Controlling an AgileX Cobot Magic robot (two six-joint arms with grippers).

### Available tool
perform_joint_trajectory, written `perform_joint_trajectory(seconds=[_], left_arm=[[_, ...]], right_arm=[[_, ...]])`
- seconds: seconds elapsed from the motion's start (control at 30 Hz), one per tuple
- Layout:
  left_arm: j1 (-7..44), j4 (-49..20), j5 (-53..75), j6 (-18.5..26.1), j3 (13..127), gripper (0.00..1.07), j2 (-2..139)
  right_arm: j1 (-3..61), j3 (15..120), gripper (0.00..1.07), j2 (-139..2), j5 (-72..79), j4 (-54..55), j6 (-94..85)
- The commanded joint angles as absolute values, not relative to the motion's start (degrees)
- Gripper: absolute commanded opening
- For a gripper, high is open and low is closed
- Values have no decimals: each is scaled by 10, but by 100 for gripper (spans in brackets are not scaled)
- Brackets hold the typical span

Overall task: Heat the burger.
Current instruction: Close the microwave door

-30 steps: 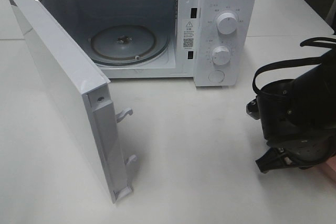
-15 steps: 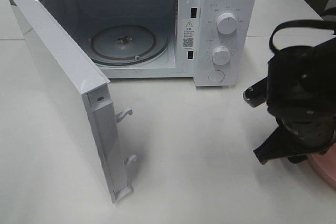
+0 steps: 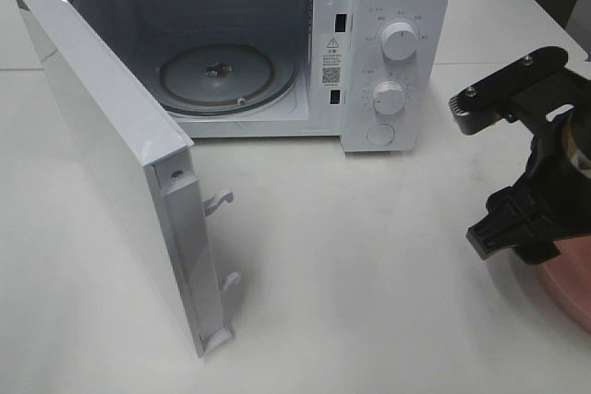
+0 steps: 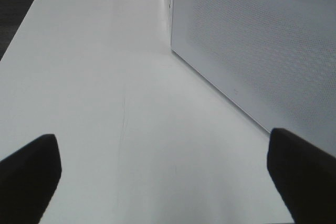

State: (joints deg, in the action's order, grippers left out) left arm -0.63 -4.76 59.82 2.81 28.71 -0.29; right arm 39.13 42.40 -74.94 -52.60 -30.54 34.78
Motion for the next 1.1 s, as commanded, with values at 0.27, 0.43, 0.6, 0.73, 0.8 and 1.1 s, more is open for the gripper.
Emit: perform_joint_trajectory(seconds=[0.27, 0.43, 0.6, 0.73, 0.8, 1.1], left_arm=[[-9, -50, 593, 28, 285, 100, -16], [-9, -50, 593, 28, 285, 100, -16], [-9, -50, 593, 28, 285, 100, -16], [-9, -50, 593, 28, 285, 100, -16], [-9, -50, 593, 28, 285, 100, -16], [-9, -50, 593, 28, 285, 100, -16]], right_arm=[[391, 425, 78, -620, -531, -206, 220], [391, 425, 77, -573, -541, -191, 193], [391, 425, 76, -511, -572, -185, 186], [391, 425, 76, -462, -596, -173, 178], [391, 425, 76, -451, -603, -173, 178], [390, 402, 76, -327, -643, -170, 178]])
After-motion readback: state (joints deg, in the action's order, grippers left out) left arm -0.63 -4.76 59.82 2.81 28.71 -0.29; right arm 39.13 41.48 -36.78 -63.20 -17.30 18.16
